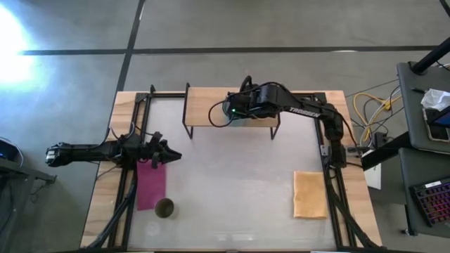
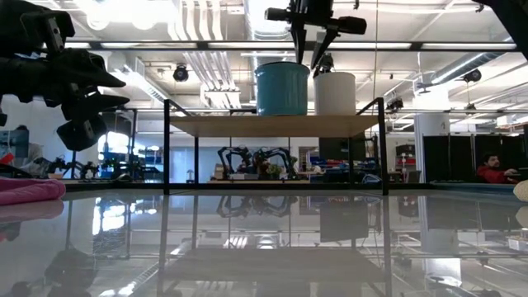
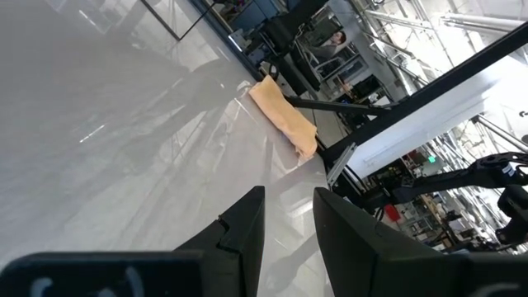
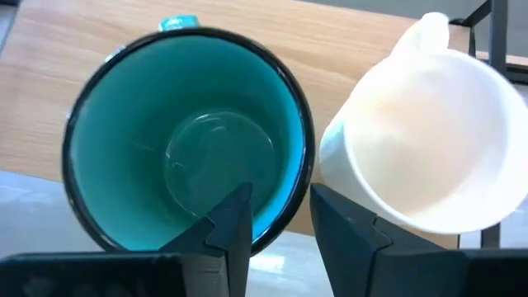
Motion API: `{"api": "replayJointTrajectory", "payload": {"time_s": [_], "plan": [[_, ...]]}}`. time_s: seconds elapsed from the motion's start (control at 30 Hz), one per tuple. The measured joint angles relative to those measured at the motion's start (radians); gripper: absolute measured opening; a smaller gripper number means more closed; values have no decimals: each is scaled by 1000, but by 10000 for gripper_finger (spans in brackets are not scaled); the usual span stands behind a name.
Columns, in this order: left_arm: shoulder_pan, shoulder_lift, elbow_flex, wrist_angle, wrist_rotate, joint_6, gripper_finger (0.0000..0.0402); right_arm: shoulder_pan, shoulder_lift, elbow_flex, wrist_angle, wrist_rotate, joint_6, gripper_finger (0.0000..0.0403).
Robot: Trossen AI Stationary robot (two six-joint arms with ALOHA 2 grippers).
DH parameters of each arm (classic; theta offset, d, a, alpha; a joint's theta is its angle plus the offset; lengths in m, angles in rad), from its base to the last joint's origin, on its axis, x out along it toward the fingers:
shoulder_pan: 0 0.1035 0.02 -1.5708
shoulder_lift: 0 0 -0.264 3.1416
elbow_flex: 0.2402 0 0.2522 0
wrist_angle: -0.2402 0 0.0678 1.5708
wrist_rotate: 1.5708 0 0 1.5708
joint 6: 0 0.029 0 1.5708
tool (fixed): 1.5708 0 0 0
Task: Stack small to large cups/mugs on shelf
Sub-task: Put the blue mug on the shelf
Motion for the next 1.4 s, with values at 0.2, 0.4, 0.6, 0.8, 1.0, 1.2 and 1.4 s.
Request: {"api": "replayJointTrajectory", "payload": {"time_s": [0.2, 0.4, 0.6, 0.8, 1.0, 1.2, 1.4], "plan": [[0, -1, 0, 0, 0, 0, 91, 21, -36, 0, 13, -15, -44, 116], [0, 0, 0, -1, -14, 0, 91, 107, -59, 1, 17, -105, -46, 110], [0, 0, -1, 0, -26, 0, 91, 183, -41, -7, 5, -96, 35, 69], [0, -1, -2, 6, -31, -1, 91, 164, -6, -17, 15, -62, 41, 14], [0, 0, 0, 6, -36, -3, 91, 137, 7, -17, 20, -37, 24, 9], [0, 0, 2, -1, -90, -1, 91, 117, 15, -21, 43, -36, -1, 9], [0, 0, 3, 0, -96, -1, 91, 106, 34, -21, 80, -58, -29, 9]]}}
